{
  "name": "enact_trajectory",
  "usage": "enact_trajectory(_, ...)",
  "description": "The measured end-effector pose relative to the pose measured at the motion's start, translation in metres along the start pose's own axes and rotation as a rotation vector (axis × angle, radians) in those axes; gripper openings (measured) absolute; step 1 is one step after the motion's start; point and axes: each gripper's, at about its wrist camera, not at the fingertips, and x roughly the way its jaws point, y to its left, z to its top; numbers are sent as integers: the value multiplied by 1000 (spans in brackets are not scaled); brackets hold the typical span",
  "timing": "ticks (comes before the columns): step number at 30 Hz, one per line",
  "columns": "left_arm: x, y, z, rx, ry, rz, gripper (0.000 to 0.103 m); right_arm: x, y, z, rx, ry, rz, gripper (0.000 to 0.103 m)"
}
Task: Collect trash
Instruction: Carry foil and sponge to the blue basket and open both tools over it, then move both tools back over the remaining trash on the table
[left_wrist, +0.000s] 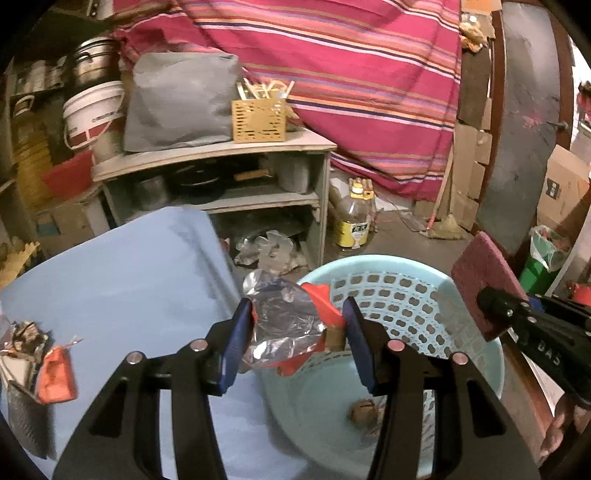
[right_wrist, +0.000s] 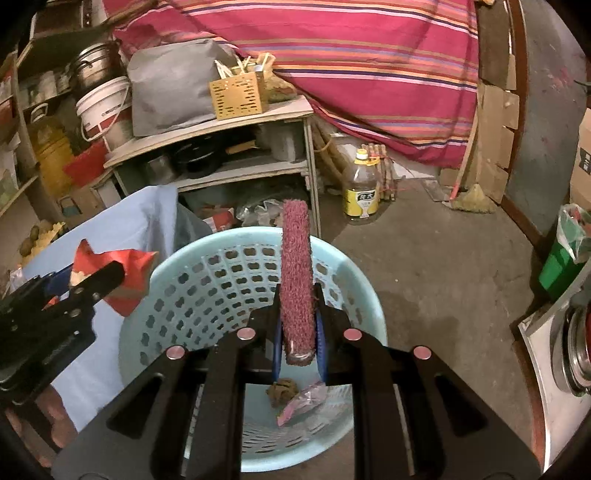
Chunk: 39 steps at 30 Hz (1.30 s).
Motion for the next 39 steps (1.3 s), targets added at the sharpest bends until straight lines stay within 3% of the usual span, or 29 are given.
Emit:
enact_trajectory(4,9,-5,3,-5,18,-30,56,2,-11,-2,27,7,-3,15)
enact_trajectory(5,11,-6,5,-7,28,-42,63,2,-12,-2,30,8,-3,15)
enact_trajectory(6,10,-5,5,-9,26,-37,67,3,-12,-2,32,8,-2,15)
enact_trajectory(13,-1,10,8,-26,12,-18,76,8,-2,0,3,17,14,15)
enact_trajectory(18,-19,37,7,-39,-13,46,79,16,13,1,-23,33,24,16)
enact_trajectory(19,-23,44,7,-46,-18,59,80,18,16,2,-26,32,15,21)
enact_trajectory(20,-27,50,7,-52,-21,67,80,19,20,2,-28,29,4,39)
enact_trajectory(21,-32,57,7,-59,-25,77,81,19,23,3,-30,29,4,47)
enact_trajectory(24,-49,80,4,-74,-40,121,85,21,35,5,-43,35,11,54)
enact_trajectory(31,-103,151,-15,-102,-75,240,92,7,79,12,-69,-25,5,88)
enact_trajectory(35,-134,200,-32,-139,-84,312,95,1,123,9,-123,-63,21,98)
enact_trajectory(39,-158,249,-54,-182,-73,382,98,5,162,4,-133,-58,64,98)
